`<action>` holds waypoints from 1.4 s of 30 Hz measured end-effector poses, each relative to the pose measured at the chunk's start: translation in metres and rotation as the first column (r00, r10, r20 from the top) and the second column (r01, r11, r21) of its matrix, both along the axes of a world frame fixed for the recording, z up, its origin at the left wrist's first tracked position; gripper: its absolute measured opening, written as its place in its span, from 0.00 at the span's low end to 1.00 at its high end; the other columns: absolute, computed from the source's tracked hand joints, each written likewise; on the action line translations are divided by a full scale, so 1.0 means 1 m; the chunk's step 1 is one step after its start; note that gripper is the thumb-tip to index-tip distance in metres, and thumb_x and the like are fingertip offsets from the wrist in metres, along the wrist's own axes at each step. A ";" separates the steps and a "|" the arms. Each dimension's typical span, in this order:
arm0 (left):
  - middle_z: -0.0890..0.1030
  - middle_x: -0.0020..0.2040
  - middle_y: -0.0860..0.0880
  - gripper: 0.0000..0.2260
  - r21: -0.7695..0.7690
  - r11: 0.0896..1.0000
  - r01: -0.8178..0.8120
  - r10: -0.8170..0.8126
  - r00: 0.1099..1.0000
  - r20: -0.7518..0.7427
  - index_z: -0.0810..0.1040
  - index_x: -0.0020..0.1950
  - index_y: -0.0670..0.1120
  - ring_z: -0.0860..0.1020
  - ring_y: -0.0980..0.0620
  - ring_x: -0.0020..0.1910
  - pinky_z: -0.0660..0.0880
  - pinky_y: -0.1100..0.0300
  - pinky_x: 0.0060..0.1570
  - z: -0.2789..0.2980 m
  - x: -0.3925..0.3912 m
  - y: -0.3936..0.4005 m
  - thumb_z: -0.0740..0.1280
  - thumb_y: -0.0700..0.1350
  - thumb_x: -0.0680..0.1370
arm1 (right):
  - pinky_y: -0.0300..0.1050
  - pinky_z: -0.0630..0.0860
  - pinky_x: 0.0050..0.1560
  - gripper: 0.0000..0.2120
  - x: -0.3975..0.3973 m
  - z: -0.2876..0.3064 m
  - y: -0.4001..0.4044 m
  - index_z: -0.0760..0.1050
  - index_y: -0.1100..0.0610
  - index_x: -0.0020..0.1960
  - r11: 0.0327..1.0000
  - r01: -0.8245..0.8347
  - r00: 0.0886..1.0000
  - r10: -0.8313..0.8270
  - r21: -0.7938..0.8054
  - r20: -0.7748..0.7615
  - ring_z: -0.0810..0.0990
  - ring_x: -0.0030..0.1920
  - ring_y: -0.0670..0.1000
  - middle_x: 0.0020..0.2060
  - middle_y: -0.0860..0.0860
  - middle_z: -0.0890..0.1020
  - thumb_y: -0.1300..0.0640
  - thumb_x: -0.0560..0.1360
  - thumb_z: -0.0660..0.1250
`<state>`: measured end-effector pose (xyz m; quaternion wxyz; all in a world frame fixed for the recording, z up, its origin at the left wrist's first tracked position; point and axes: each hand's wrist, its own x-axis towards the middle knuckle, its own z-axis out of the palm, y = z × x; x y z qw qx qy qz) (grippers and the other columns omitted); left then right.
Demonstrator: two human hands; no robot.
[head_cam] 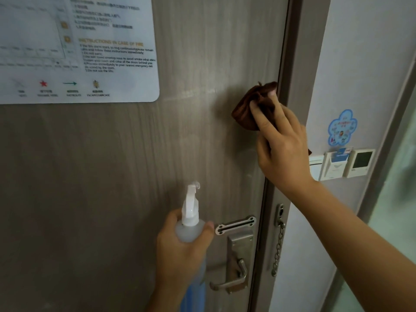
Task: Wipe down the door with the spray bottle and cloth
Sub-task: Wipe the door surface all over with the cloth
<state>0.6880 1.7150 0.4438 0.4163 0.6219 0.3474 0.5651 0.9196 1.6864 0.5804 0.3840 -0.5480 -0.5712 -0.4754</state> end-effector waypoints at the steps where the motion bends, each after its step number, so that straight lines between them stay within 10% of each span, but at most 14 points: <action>1: 0.84 0.36 0.51 0.13 0.000 1.000 0.002 -0.002 1.000 -0.005 0.82 0.49 0.49 0.82 0.53 0.33 0.76 0.65 0.32 0.000 -0.001 0.001 0.82 0.42 0.69 | 0.58 0.70 0.63 0.28 0.000 -0.001 0.001 0.67 0.54 0.79 1.000 0.000 1.000 0.000 -0.002 -0.014 0.67 0.75 0.61 0.80 0.58 0.62 0.64 0.80 0.62; 21: 0.85 0.40 0.52 0.16 0.126 0.981 0.145 -0.157 0.983 0.093 0.83 0.52 0.50 0.82 0.57 0.35 0.76 0.68 0.35 0.030 0.018 0.001 0.78 0.49 0.66 | 0.59 0.51 0.82 0.32 0.004 -0.050 0.066 0.51 0.55 0.84 0.998 -0.057 0.943 0.052 -0.007 -0.329 0.45 0.83 0.60 0.82 0.63 0.53 0.55 0.84 0.60; 30: 0.86 0.44 0.56 0.25 0.148 0.979 0.141 -0.156 0.983 0.098 0.84 0.56 0.53 0.85 0.56 0.43 0.77 0.71 0.40 0.025 0.021 0.007 0.78 0.58 0.61 | 0.68 0.61 0.77 0.32 -0.008 -0.165 0.066 0.46 0.51 0.84 0.998 -0.043 0.893 0.016 -0.049 -0.450 0.49 0.83 0.63 0.81 0.63 0.53 0.52 0.84 0.55; 42: 0.86 0.40 0.52 0.24 0.228 0.967 0.110 -0.140 0.983 0.119 0.85 0.52 0.53 0.84 0.55 0.38 0.77 0.70 0.39 0.040 0.020 0.013 0.77 0.58 0.58 | 0.63 0.56 0.80 0.29 0.003 -0.025 0.076 0.57 0.58 0.82 0.991 -0.058 0.938 0.096 0.122 -0.334 0.49 0.83 0.60 0.81 0.63 0.56 0.53 0.82 0.54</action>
